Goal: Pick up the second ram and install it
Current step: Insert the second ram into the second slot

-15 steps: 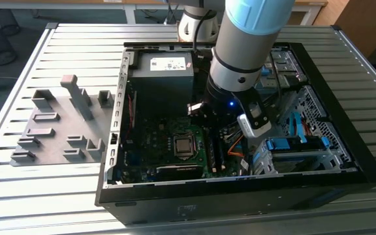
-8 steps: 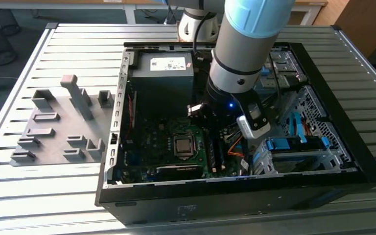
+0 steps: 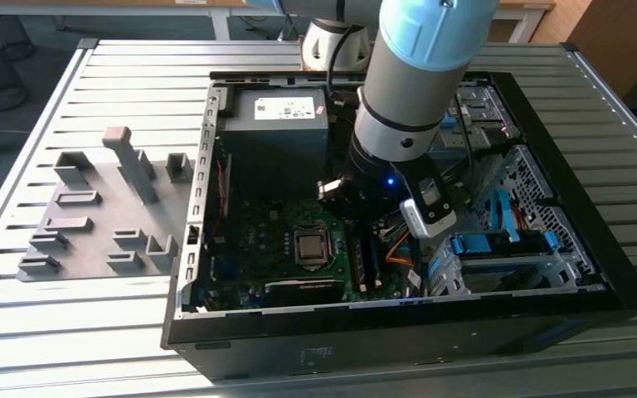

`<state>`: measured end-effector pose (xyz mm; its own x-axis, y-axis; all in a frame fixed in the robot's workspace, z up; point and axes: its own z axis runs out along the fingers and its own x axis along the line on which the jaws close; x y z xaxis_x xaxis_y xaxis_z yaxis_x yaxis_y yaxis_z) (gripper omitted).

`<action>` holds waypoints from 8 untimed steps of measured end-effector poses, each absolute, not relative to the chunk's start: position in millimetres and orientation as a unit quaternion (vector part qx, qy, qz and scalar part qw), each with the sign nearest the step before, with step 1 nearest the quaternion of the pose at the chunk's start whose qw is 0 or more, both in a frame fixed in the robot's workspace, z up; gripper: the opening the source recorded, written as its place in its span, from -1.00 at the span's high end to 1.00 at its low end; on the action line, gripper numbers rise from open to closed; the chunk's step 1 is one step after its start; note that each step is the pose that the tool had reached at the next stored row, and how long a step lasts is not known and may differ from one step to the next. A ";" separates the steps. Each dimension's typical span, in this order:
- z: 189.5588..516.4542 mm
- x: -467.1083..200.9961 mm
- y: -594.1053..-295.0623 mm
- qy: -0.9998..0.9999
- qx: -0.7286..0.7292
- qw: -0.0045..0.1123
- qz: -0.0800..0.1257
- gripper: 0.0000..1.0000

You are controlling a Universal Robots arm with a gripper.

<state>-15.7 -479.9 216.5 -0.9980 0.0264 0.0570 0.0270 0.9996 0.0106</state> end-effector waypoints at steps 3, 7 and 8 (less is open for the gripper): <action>216.3 -15.7 -479.9 -0.999 -0.013 0.028 -0.006 0.73; 217.2 -15.7 -479.9 -0.999 -0.013 0.028 -0.006 0.73; 217.5 -15.7 -479.9 -0.999 -0.013 0.028 -0.007 0.73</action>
<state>-15.7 -479.9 217.5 -0.9980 0.0264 0.0568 0.0271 0.9996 0.0125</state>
